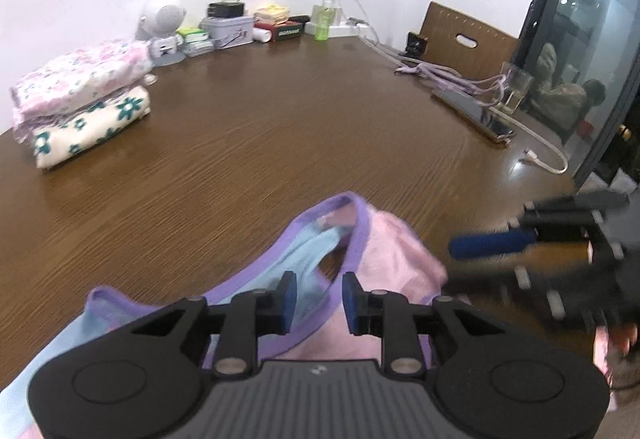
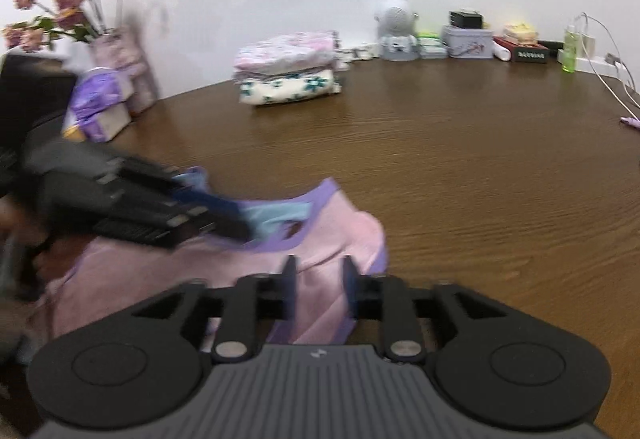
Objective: Fold clothes
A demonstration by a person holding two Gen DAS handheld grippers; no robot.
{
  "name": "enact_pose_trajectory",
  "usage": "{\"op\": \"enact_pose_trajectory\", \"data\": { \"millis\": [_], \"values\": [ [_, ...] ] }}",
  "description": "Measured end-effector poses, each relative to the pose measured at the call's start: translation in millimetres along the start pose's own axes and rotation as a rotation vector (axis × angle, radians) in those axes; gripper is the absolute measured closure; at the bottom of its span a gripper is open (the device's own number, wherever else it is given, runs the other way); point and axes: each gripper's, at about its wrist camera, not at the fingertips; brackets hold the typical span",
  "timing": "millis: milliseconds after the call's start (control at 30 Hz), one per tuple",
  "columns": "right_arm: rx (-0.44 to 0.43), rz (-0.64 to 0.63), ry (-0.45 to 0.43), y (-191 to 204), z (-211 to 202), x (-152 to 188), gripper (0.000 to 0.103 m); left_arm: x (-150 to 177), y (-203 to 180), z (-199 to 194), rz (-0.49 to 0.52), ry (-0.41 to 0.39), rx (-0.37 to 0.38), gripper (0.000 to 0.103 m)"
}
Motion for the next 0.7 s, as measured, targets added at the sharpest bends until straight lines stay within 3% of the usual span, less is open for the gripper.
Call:
{"op": "enact_pose_trajectory", "data": {
  "millis": [133, 200, 267, 300, 500, 667, 700],
  "values": [
    [0.032, -0.041, -0.005, 7.3, -3.0, 7.8, 0.067, -14.9, -4.5, 16.4, -0.033, -0.021, 0.042, 0.073],
    [0.047, -0.062, -0.008, 10.9, -4.5, 11.7, 0.075, -20.5, -8.2, 28.6, -0.029, -0.018, 0.037, 0.073],
    [0.063, -0.083, -0.011, 14.6, -6.0, 15.6, 0.098, -23.5, -9.4, 39.1, -0.029, 0.004, 0.024, 0.084],
    [0.071, -0.093, -0.012, 16.4, -6.7, 17.5, 0.101, -23.8, -7.5, 41.7, -0.044, 0.013, 0.037, 0.101],
    [0.13, -0.14, -0.026, 18.8, -18.8, 27.1, 0.101, -22.0, 13.4, 40.0, -0.142, 0.004, 0.132, 0.1],
    [0.177, -0.141, -0.02, 11.2, -19.0, 36.2, 0.101, -18.7, 24.9, 42.3, -0.207, 0.009, 0.147, 0.099],
    [0.182, -0.138, -0.024, 10.1, -18.6, 37.6, 0.101, -18.5, 25.8, 43.6, -0.219, 0.009, 0.161, 0.096]
  ]
}}
Point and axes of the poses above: each gripper's, at about its wrist camera, not at the fingertips, and z roughly the way its jaws point, y to its left, x to its underside, and after that the axes turned 14 degrees about z, right-handed
